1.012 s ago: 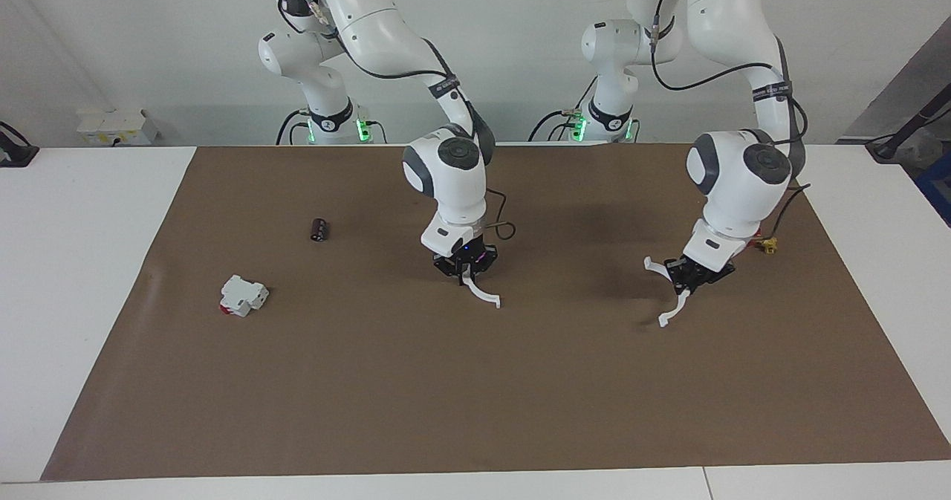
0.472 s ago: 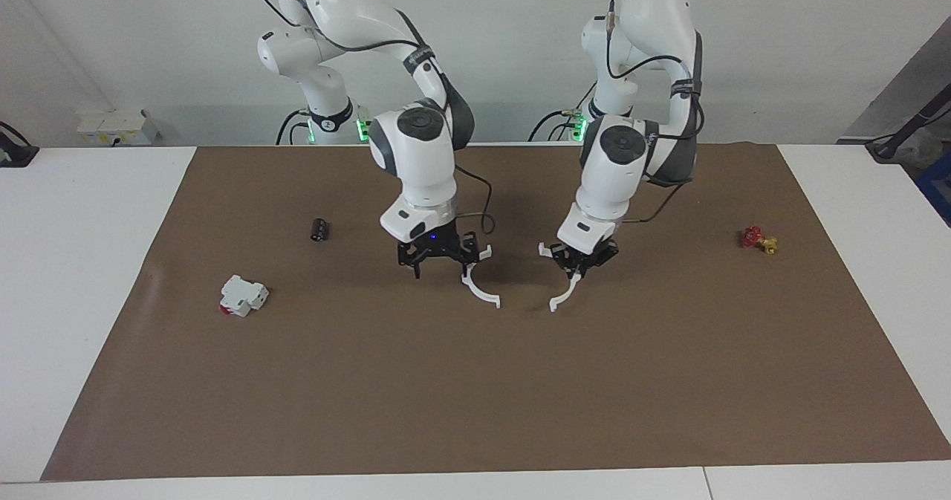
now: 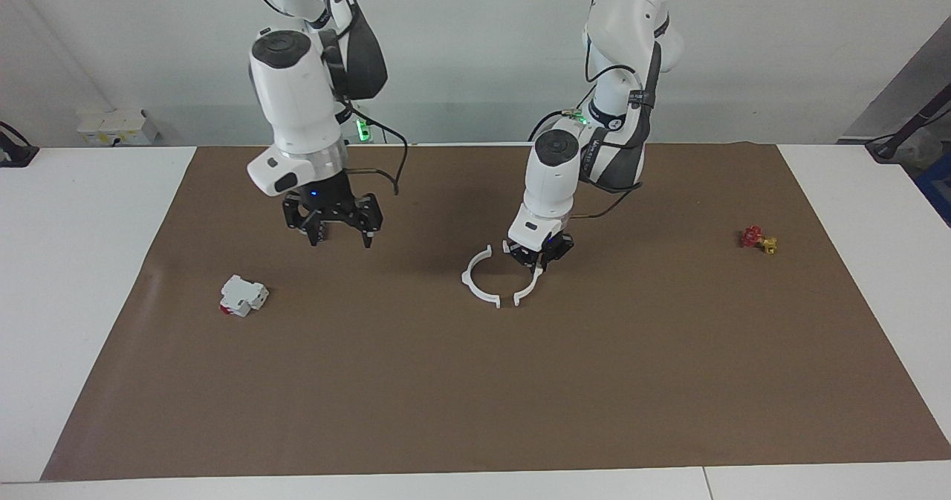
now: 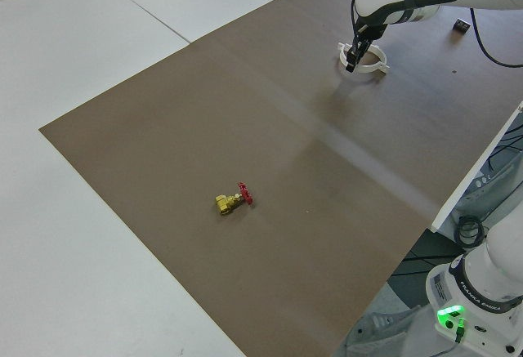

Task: Assemble drain pipe with both arms

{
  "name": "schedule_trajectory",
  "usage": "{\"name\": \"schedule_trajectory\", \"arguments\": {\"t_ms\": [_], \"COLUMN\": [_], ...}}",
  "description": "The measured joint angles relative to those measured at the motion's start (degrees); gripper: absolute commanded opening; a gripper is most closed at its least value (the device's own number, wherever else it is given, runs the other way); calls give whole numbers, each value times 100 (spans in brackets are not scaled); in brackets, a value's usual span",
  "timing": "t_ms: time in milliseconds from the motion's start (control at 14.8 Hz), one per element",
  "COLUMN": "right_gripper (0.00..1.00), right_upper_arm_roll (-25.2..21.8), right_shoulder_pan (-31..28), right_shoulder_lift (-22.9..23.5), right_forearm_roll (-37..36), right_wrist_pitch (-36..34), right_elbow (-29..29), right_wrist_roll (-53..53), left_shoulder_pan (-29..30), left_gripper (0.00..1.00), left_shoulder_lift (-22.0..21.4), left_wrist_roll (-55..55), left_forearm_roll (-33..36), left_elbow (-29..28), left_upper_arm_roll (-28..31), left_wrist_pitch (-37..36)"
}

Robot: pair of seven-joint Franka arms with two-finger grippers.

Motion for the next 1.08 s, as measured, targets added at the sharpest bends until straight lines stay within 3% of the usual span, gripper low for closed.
{"name": "schedule_trajectory", "arguments": {"t_ms": [202,540,877,1080], "right_gripper": [100,100,100,100], "right_upper_arm_roll": [-7,-8,-3,25], "right_shoulder_pan": [-632,-1241,-1346,-1349], "right_shoulder_lift": [-397,-486,-462,-442], "right_forearm_roll": [0,0,10,20], "right_wrist_pitch": [-848,-2106,-2877,-2950], "right_elbow": [178,843,1497,1511], "right_wrist_roll": [-450,-864,-984,-1042], "left_shoulder_pan": [-60,-129,-161,-224], "left_gripper": [0,0,0,0], "left_shoulder_lift": [93,211,214,213], "left_wrist_roll": [-31,-41,-40,-41], "left_forearm_roll": [42,61,77,105], "left_elbow": [-5,-1,0,3], "left_upper_arm_roll": [2,8,8,14], "left_wrist_pitch": [219,436,443,424]}}
